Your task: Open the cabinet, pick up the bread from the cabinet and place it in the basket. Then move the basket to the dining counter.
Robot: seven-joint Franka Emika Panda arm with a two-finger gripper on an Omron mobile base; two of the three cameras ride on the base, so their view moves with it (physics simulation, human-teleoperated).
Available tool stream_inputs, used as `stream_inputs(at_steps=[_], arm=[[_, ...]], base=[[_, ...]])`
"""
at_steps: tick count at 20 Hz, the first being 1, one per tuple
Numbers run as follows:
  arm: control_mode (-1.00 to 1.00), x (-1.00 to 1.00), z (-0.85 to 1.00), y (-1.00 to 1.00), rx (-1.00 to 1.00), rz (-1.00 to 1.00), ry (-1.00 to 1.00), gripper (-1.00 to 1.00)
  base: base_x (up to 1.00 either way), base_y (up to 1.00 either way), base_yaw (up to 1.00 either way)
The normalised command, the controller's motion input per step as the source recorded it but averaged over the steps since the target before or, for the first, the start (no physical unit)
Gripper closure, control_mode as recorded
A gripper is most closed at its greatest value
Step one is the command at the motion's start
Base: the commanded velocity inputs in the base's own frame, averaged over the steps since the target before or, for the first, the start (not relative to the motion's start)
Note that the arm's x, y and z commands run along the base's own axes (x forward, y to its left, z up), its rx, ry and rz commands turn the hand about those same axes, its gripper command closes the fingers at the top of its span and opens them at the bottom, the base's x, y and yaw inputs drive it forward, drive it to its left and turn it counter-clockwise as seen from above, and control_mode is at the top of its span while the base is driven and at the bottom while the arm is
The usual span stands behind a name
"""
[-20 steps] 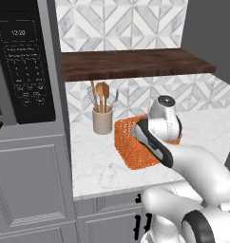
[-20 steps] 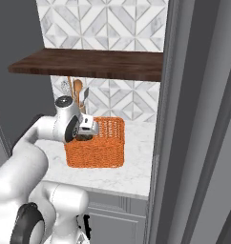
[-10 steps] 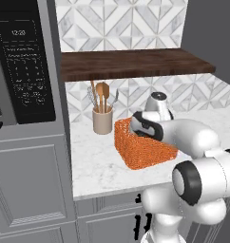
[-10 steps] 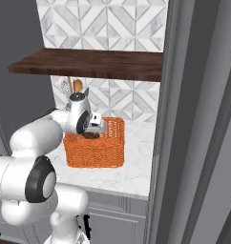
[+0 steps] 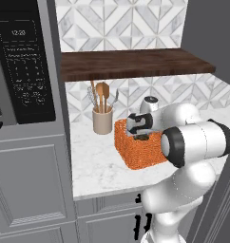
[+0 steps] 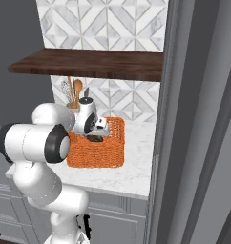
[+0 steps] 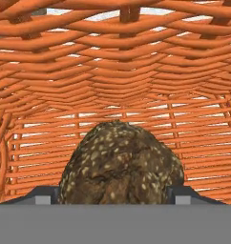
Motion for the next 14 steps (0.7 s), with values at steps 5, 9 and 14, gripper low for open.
stream_inputs(at_steps=[5,9,14], arm=[[-1.0,0.26,-0.4,-0.05,0.0,0.0,0.07,1.0],[-1.0,0.04,-0.15,0.0,0.0,0.03,0.0,1.0],[-1.0,-0.05,0.0,0.0,0.0,0.0,0.0,-1.0]], base=[[0.0,0.0,0.0],[0.0,0.0,0.0],[0.0,0.0,0.0]])
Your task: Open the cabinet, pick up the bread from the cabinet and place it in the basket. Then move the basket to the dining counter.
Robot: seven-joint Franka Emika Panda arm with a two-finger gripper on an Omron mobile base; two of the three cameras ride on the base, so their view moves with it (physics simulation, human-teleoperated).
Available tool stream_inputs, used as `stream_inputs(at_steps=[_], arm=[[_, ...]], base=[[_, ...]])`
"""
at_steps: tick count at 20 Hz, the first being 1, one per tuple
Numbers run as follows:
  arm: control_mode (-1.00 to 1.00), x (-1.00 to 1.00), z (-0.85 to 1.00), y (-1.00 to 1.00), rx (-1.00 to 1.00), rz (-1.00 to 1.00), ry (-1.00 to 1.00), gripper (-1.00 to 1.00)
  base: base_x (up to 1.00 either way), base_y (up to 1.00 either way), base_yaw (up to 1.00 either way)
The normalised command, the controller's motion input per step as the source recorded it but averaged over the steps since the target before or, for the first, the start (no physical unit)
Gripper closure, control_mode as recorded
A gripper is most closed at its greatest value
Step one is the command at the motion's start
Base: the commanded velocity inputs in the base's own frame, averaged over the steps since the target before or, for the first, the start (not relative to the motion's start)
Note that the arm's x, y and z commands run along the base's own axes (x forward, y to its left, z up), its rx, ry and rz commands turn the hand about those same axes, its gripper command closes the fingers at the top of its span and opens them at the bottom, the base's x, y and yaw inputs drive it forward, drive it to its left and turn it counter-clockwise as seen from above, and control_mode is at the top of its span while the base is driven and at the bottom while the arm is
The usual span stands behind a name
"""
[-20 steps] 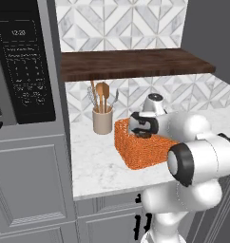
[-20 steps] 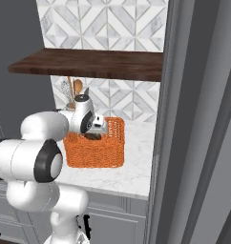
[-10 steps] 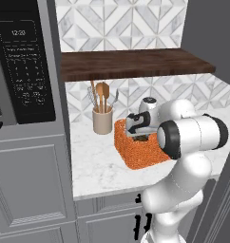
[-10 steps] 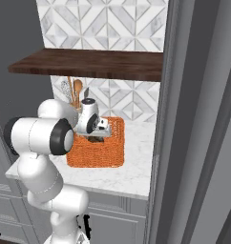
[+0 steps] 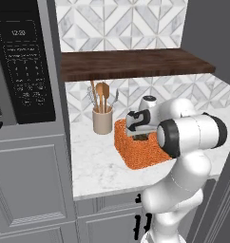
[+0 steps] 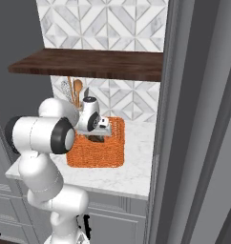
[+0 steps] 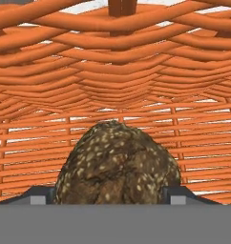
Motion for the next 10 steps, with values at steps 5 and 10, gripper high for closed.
stream_inputs(at_steps=[5,10], arm=[[-1.0,-0.23,0.0,0.0,0.0,-0.01,0.0,-1.0],[-1.0,-0.44,0.24,-0.05,0.0,-0.03,0.0,-1.0]], base=[[0.0,0.0,0.0],[0.0,0.0,0.0]])
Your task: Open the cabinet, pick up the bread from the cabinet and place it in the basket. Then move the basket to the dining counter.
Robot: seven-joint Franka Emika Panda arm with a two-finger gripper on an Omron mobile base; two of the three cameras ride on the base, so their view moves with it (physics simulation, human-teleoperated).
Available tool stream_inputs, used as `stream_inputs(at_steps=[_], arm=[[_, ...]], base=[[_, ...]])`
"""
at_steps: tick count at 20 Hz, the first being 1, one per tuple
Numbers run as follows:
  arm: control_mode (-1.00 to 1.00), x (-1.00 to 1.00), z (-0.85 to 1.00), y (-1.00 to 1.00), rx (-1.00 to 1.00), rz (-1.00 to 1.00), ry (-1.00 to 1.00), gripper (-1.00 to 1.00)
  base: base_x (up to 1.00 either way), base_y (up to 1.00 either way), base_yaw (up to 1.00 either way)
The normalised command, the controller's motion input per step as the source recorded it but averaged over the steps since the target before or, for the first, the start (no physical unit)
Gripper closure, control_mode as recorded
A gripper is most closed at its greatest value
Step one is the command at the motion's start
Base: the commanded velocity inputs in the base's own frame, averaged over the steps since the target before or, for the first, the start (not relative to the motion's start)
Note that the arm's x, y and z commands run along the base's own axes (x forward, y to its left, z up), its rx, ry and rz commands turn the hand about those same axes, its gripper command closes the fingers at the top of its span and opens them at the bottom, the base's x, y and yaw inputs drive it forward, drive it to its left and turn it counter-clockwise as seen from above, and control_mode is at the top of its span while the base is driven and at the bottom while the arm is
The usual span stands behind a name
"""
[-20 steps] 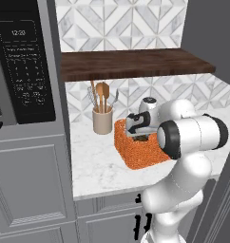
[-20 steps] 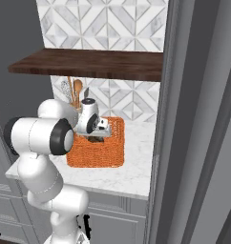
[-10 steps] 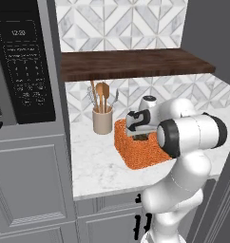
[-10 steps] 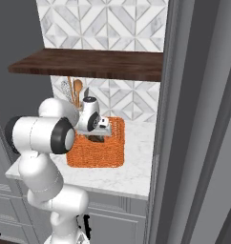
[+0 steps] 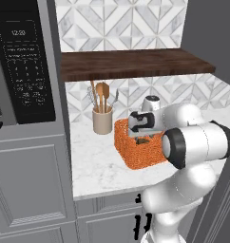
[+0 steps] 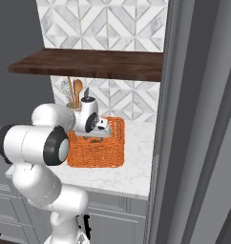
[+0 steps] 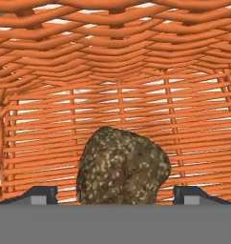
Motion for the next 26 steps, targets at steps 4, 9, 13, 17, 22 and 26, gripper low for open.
stream_inputs(at_steps=[4,9,13,17,22,26], arm=[[-1.0,-0.28,0.88,-0.02,0.0,-0.04,0.0,-1.0],[-1.0,-0.19,0.88,-0.2,0.0,-0.13,0.03,-1.0],[-1.0,-0.38,0.2,-0.45,0.0,-0.34,0.03,-1.0],[-1.0,-0.51,0.09,-0.58,0.0,-0.38,0.0,-1.0],[-1.0,-0.42,0.02,-0.54,0.0,-0.34,0.0,-1.0],[-1.0,0.02,0.0,-0.54,0.05,-0.25,0.04,-1.0]], base=[[0.0,0.0,0.0],[0.0,0.0,0.0],[0.0,0.0,0.0],[0.0,0.0,0.0],[0.0,0.0,0.0],[0.0,0.0,0.0]])
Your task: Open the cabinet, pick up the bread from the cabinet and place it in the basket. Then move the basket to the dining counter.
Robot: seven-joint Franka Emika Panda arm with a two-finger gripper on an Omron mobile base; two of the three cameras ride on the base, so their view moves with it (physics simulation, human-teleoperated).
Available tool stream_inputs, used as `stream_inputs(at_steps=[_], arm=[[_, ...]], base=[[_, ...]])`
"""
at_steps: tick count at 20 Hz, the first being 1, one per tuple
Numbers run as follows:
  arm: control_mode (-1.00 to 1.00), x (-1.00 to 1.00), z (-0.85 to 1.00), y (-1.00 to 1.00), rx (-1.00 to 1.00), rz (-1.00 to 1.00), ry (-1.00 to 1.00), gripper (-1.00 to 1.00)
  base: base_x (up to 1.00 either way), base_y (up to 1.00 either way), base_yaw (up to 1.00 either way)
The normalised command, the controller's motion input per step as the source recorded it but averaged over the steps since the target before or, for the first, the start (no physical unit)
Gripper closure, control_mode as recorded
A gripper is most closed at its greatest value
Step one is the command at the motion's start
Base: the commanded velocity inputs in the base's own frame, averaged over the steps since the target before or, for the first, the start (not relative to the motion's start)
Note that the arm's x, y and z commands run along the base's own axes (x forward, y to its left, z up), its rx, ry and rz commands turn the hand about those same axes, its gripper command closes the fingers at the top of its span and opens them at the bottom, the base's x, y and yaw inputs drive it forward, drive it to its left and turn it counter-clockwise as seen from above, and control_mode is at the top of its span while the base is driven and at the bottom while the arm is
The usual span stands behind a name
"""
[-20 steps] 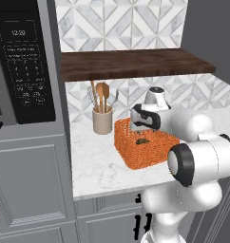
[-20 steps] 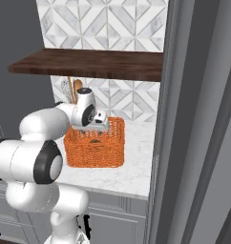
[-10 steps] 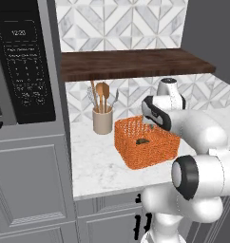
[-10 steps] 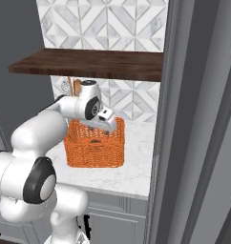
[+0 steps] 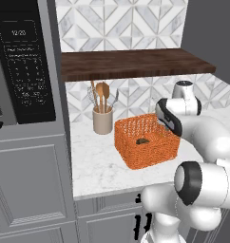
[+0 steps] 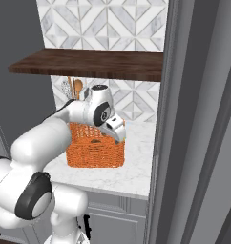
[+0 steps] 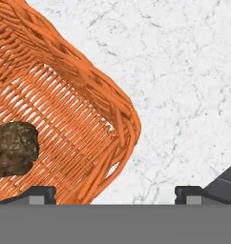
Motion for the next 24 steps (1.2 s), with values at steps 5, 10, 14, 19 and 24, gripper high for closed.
stream_inputs(at_steps=[5,10,14,19,24], arm=[[-1.0,0.19,-0.01,-0.42,0.11,-0.14,0.12,-1.0],[-1.0,0.26,-0.1,-0.15,0.2,-0.06,0.09,-1.0],[-1.0,0.26,-0.23,0.14,0.08,0.0,0.03,-1.0],[-1.0,0.09,-0.45,0.02,0.0,0.0,0.0,-1.0],[-1.0,-0.12,-0.51,0.01,0.0,0.0,0.0,-1.0]], base=[[0.0,0.0,0.0],[0.0,0.0,0.0],[0.0,0.0,0.0],[0.0,0.0,0.0],[0.0,0.0,0.0]])
